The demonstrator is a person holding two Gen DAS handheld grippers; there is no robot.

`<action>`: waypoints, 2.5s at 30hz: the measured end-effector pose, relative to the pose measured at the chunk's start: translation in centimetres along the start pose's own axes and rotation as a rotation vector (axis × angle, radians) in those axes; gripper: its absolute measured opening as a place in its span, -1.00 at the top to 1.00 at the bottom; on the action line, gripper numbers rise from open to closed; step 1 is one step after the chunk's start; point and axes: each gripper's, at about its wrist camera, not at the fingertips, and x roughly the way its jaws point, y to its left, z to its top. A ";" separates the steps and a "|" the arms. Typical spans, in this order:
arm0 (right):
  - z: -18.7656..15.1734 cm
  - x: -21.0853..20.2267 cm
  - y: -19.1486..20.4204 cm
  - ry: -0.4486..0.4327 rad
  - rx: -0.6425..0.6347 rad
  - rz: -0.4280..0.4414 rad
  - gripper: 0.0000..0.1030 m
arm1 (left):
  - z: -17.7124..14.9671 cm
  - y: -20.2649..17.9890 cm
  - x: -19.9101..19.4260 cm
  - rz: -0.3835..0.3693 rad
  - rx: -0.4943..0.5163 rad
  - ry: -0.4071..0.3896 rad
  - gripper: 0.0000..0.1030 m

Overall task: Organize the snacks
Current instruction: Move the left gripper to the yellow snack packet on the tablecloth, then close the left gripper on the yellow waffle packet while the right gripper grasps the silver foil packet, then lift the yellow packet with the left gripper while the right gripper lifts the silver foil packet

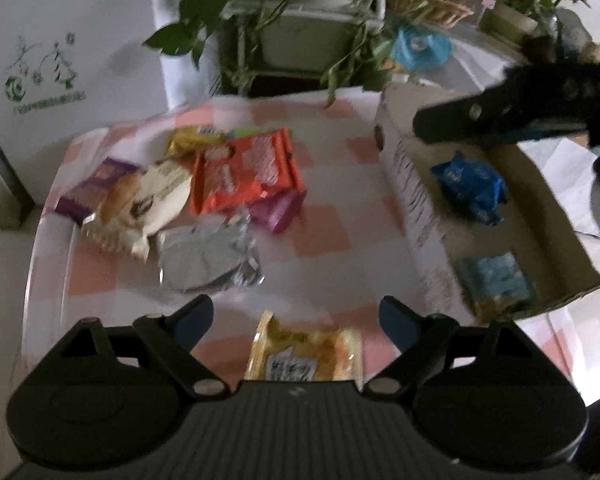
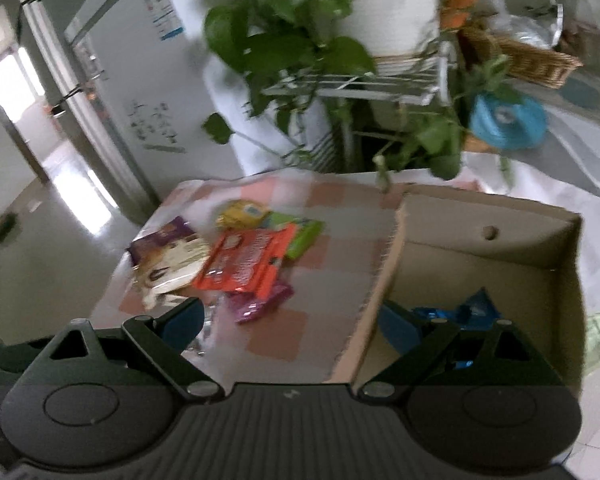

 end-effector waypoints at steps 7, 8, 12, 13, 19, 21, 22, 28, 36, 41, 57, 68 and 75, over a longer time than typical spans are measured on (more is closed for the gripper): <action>0.4 1.3 1.5 0.025 -0.018 0.019 -0.90 | -2.4 -0.1 2.2 -0.007 0.010 0.055 -0.74; 0.4 1.4 1.7 0.028 -0.019 0.022 -0.90 | -2.6 -0.3 2.5 -0.006 0.021 0.058 -0.74; 0.3 2.5 2.5 0.056 -0.028 0.040 -0.90 | -3.2 -1.4 3.8 0.013 0.075 0.061 -0.74; 0.3 2.6 2.7 0.063 -0.034 0.042 -0.90 | -3.3 -1.5 4.1 0.020 0.083 0.064 -0.74; 0.2 4.7 4.3 0.109 -0.060 0.075 -0.90 | -3.8 0.8 4.6 0.047 0.035 0.063 -0.54; 0.1 5.3 4.6 0.116 -0.067 0.097 -0.90 | -3.9 2.0 4.3 0.056 0.008 0.062 -0.48; 0.1 5.7 4.8 0.118 -0.071 0.110 -0.89 | -3.9 2.8 4.2 0.069 0.001 0.065 -0.45; -0.2 8.0 6.4 0.131 -0.108 0.158 -0.82 | -3.8 7.1 3.4 0.126 -0.032 0.099 -0.43; -0.5 11.6 8.6 0.163 -0.187 0.168 -0.68 | -4.6 11.2 2.8 0.161 -0.124 0.062 -0.48; -0.5 13.5 9.5 0.159 -0.225 0.158 -0.66 | -4.8 11.2 2.9 0.157 -0.120 0.063 -0.62; -0.8 16.1 10.3 0.235 -0.211 0.163 -0.67 | -5.2 11.8 3.0 0.184 -0.130 0.116 -0.83; -1.1 13.7 9.7 0.318 -0.240 0.158 -0.74 | -5.6 13.0 3.1 0.181 -0.180 0.146 -0.99; -1.8 14.6 10.6 0.331 -0.337 0.160 -0.74 | -5.8 13.1 2.7 0.163 -0.161 0.141 -0.98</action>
